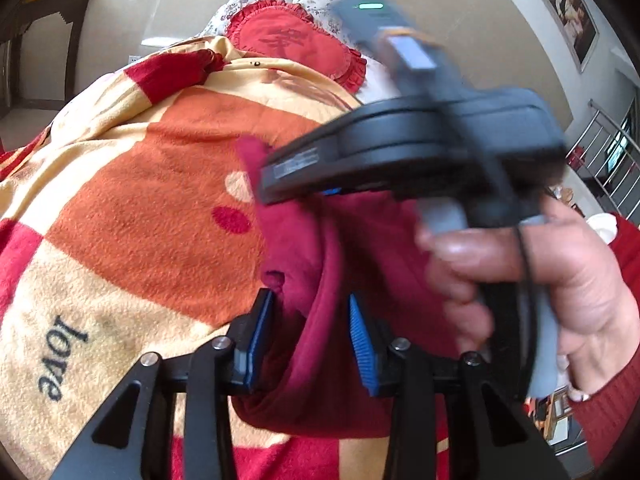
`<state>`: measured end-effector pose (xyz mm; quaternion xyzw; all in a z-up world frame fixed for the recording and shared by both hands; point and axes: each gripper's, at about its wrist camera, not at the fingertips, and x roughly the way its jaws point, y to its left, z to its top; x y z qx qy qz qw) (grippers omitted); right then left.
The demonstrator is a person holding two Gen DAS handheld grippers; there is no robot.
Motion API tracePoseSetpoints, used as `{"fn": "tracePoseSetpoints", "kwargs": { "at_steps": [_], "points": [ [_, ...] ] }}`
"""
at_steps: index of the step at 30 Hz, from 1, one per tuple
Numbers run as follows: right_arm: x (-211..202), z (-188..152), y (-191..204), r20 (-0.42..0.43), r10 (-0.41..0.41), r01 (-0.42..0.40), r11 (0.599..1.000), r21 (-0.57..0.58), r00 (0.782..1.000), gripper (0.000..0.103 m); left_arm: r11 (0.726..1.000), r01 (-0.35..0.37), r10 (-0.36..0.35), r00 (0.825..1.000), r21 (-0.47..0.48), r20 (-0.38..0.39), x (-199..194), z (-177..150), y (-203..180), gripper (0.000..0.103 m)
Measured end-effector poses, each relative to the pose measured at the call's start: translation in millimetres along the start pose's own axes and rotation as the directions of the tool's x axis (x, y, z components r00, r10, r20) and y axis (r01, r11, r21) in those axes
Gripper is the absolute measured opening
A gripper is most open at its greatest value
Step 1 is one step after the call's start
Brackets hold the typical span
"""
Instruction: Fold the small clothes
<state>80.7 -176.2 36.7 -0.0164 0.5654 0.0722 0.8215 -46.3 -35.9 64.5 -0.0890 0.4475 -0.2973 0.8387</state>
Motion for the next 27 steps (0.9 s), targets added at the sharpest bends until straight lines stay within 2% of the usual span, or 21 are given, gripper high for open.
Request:
{"fn": "tracePoseSetpoints", "kwargs": {
  "at_steps": [1,2,3,7,8,9,12,14,19,27],
  "points": [
    [-5,-3,-6,0.018,0.029,-0.029,0.999,0.018,0.999,0.002,1.0,-0.005,0.005,1.0,0.006,-0.003,-1,-2,0,0.053],
    [-11,-7,-14,0.035,0.057,-0.059,0.997,0.041,0.998,0.001,1.0,-0.016,0.016,1.0,0.012,-0.007,-1,-3,-1,0.066],
    [-18,-12,-21,0.058,0.093,-0.097,0.993,0.067,0.994,0.0,0.999,-0.032,0.032,0.999,0.013,-0.012,-3,-9,0,0.071],
    [-41,-24,-38,0.127,0.154,-0.168,0.98,0.11,0.98,0.0,0.997,-0.072,0.073,0.996,0.008,-0.044,4,-16,3,0.071],
    [-47,-28,-41,0.144,0.159,-0.176,0.978,0.113,0.977,0.0,0.997,-0.072,0.072,0.996,0.001,-0.052,6,-15,3,0.068],
    [-51,-31,-43,0.153,0.163,-0.181,0.977,0.114,0.975,0.0,0.998,-0.063,0.062,0.996,-0.003,-0.06,6,-14,1,0.054],
    [-67,-43,-54,0.181,0.164,-0.186,0.976,0.111,0.97,0.0,0.999,-0.045,0.047,0.998,0.03,-0.052,1,-9,-12,0.034],
    [-78,-51,-58,0.204,0.166,-0.192,0.975,0.115,0.965,0.0,0.998,-0.021,0.024,0.999,0.058,-0.041,-7,-9,-26,0.026],
    [-118,-68,-88,0.271,0.182,-0.229,0.962,0.15,0.945,0.0,0.991,0.032,-0.031,0.999,0.127,-0.015,-22,-3,-74,0.022],
    [-172,-114,-148,0.348,0.118,-0.201,0.957,0.211,0.93,0.0,0.964,0.104,-0.098,0.994,0.245,-0.038,-16,-13,-164,0.022]
  ]
}}
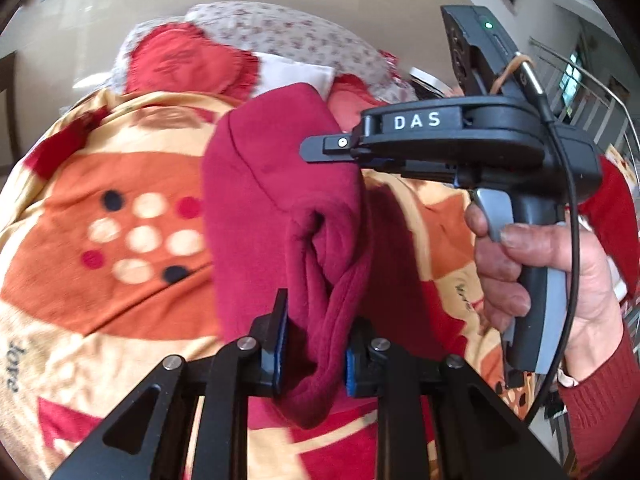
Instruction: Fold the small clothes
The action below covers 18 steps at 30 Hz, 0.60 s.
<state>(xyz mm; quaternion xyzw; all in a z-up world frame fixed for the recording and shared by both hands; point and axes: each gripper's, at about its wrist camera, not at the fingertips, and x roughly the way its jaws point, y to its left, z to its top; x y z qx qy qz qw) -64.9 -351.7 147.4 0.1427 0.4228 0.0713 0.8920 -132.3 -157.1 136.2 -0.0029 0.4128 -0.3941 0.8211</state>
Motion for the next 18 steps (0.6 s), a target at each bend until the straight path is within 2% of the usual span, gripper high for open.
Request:
{"fn": "tracePoseSetpoints", "kwargs": {
  "at_steps": [7,14,16,18],
  "points": [
    [-39,-31,-74,0.046,-0.04,0.034,0.992,0.121,0.998,0.0,0.994,0.023,-0.016,0.998,0.106,-0.067,41,-7,-64,0.022],
    [-47,-69,-129,0.039,-0.065,0.054,0.972,0.229,0.997,0.0,0.986,0.022,-0.001,0.992,0.164,-0.129,79,-30,-97,0.022],
    [-42,-81,-144,0.028,-0.073,0.063,0.961,0.27,0.997,0.0,0.986,0.038,-0.013,0.988,0.16,-0.155,85,-35,-101,0.025],
    [-32,-91,-155,0.008,-0.095,0.089,0.952,0.291,0.995,0.0,0.986,0.055,-0.023,0.981,0.16,-0.195,86,-38,-102,0.036]
  ]
}}
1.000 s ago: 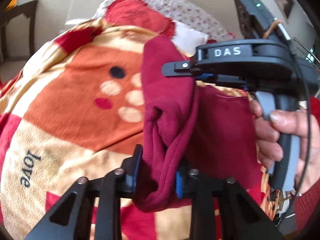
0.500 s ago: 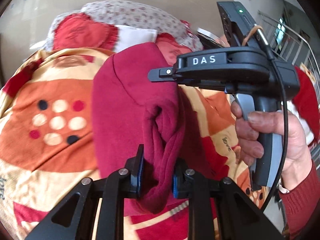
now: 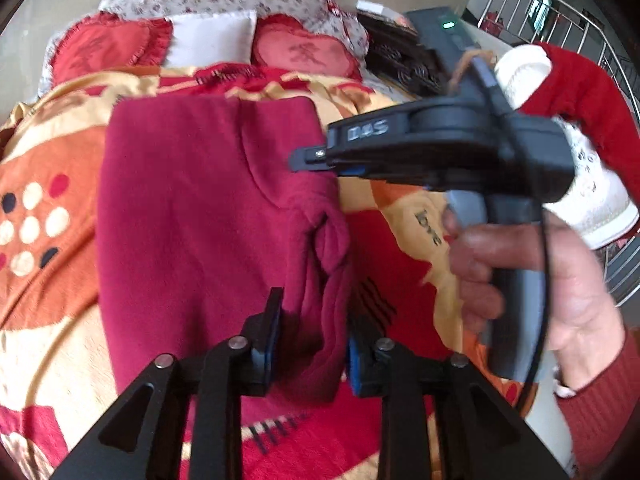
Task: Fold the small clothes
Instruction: 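Lay the folded shirt flat and open both grippers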
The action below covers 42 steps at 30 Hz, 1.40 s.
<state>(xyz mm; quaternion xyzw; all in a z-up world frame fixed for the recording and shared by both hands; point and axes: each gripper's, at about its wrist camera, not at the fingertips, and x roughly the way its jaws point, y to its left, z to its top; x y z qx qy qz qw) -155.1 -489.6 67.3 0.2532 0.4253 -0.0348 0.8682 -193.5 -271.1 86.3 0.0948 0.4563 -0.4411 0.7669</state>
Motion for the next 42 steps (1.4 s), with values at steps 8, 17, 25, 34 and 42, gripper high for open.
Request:
{"fn": "tracePoseSetpoints", "kwargs": {
  "at_steps": [8,17,25,34,42],
  "points": [
    [-25,-10,-3,0.048,-0.057,0.056,0.998,0.019,0.997,0.016,0.99,-0.082,0.07,0.992,0.114,0.104,-72,-9,21,0.071],
    [-23,-55,31,-0.083,0.067,-0.065,0.998,0.018,0.994,0.022,0.96,-0.278,0.277,0.96,0.02,0.04,-34,-9,78,0.071],
    [-8,-78,23,-0.075,-0.145,0.136,0.983,-0.12,0.987,0.0,0.966,-0.257,0.257,0.966,-0.006,-0.037,7,-20,80,0.071],
    [-43,-33,3,0.101,-0.073,0.068,0.996,0.053,0.992,0.036,0.966,-0.259,0.259,0.966,-0.002,-0.022,8,-20,75,0.071],
    [-7,-6,5,0.091,-0.122,0.121,0.992,0.02,0.988,0.0,0.968,-0.251,0.25,0.968,-0.026,-0.026,11,-17,77,0.077]
  ]
}}
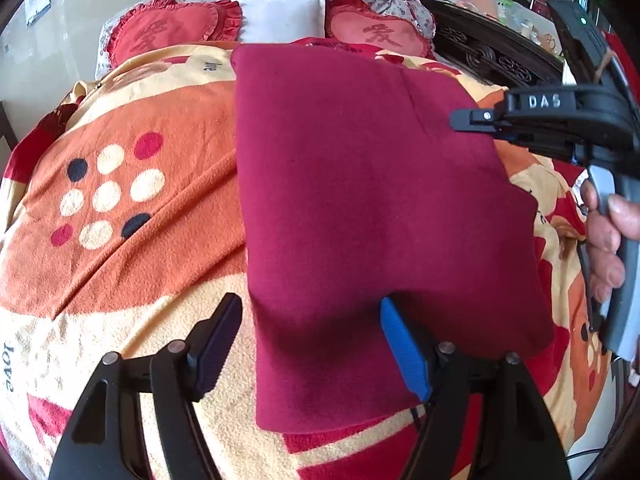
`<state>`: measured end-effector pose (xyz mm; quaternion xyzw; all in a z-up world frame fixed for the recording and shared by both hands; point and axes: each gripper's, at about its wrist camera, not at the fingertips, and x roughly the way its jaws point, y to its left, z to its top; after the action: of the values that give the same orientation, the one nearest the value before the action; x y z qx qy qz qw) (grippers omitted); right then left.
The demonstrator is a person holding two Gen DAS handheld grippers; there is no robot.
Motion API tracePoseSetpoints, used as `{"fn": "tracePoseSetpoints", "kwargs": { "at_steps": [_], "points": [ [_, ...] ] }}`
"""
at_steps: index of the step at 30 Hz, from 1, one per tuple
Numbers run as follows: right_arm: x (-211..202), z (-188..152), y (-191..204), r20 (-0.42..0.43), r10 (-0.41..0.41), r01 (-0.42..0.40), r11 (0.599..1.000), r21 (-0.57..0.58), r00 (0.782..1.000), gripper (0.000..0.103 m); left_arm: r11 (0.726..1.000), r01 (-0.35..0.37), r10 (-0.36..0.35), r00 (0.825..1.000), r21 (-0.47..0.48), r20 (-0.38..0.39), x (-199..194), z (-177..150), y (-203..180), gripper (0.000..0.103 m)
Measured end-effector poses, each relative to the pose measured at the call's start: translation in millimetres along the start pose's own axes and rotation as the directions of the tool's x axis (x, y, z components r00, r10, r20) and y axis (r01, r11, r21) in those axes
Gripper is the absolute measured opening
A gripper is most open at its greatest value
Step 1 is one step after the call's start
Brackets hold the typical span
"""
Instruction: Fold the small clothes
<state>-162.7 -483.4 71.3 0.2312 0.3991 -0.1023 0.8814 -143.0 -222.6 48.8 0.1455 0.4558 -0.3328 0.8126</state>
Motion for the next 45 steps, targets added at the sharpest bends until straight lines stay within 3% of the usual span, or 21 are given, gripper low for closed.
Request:
{"fn": "tracePoseSetpoints", "kwargs": {
  "at_steps": [3,6,12,16,21,25,33,37,43,45],
  "points": [
    [10,-4,-6,0.002,-0.062,0.062,0.998,-0.011,0.998,0.0,1.0,0.006,-0.006,1.0,-0.001,0.001,3,1,-1,0.079],
    [25,-9,-16,-0.006,-0.059,0.059,0.998,0.026,0.998,0.0,1.0,-0.003,0.003,1.0,0.002,0.0,4,1,-3,0.079],
    [-13,-8,-10,0.023,-0.037,0.035,0.998,0.061,0.999,0.002,1.0,-0.012,0.012,1.0,0.001,-0.003,4,1,-3,0.079],
    [-37,-19,17,0.025,0.029,-0.028,0.999,-0.032,0.999,0.003,1.0,-0.024,0.024,1.0,0.003,0.0,3,1,-5,0.079],
    [-36,-44,41,-0.028,0.018,-0.022,0.99,-0.137,0.999,0.003,0.999,-0.035,0.035,0.999,0.004,0.002,2,0,-6,0.079],
    [-21,-56,27,-0.051,-0.062,0.055,0.99,-0.134,0.997,0.003,0.999,-0.04,0.04,0.999,0.006,-0.001,3,0,-7,0.079],
    [-7,-70,13,-0.032,-0.098,0.093,0.986,-0.137,0.995,0.002,0.999,-0.041,0.041,0.999,0.006,-0.008,5,-2,-9,0.079],
    [-15,-69,11,-0.03,-0.067,0.064,0.994,-0.089,0.997,0.003,0.999,-0.033,0.033,0.999,0.0,-0.007,4,-2,-8,0.079],
    [-39,-72,-7,0.013,0.026,-0.027,0.998,0.054,1.0,0.019,0.999,0.023,-0.022,0.999,-0.04,0.026,-11,6,2,0.079],
    [-40,-69,-11,0.022,0.039,-0.041,0.996,0.074,0.999,0.03,0.998,0.038,-0.036,0.999,-0.058,0.033,-14,12,5,0.081]
  ]
}}
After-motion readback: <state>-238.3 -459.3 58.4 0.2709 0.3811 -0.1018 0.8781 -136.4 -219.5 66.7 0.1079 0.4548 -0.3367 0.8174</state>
